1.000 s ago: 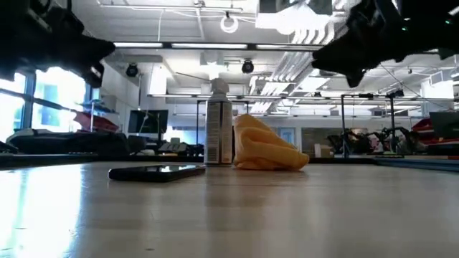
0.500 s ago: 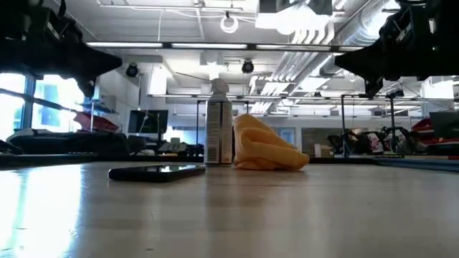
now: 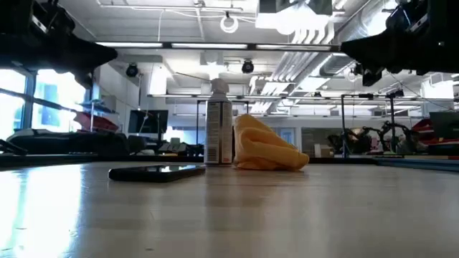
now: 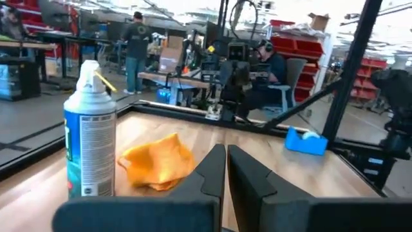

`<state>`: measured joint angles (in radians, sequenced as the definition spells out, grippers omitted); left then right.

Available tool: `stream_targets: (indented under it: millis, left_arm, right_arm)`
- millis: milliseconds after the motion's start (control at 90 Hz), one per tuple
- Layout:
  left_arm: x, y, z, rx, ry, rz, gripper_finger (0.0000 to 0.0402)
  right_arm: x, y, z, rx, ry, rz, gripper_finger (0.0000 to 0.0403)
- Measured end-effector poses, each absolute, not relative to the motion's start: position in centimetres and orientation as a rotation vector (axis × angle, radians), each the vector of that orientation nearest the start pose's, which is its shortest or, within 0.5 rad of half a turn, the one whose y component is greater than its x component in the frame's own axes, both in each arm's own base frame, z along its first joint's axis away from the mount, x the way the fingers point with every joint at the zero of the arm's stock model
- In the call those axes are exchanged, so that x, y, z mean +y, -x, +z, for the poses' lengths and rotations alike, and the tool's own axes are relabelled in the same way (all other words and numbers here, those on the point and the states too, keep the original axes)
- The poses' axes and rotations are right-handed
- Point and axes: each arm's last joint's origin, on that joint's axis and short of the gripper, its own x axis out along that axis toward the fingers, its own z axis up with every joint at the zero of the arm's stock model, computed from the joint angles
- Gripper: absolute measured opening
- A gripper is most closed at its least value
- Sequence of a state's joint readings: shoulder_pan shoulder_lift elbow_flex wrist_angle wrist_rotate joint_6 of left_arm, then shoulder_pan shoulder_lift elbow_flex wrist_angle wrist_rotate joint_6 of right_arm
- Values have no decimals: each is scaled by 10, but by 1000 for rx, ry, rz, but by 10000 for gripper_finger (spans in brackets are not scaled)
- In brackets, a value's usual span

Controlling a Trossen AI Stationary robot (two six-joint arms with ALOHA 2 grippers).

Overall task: Apply microfiber cloth
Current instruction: Return to Home Position

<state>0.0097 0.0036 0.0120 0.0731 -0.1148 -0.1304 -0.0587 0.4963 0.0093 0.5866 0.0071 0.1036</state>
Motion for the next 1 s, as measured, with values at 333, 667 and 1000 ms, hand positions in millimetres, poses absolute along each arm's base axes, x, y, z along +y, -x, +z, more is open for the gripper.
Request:
stream_targets:
  millis: [333, 667, 1000]
  left_arm:
    - [4, -95, 183, -113, 109, 119, 0]
    - [4, -95, 177, -51, 76, 125, 0]
    - [5, -95, 176, -38, 76, 134, 0]
  right_arm:
    - [-9, -106, 177, -91, -60, -105, 0]
    - [-10, -97, 170, -51, -82, -186, 0]
    - [-11, -96, 170, -51, -84, -196, 0]
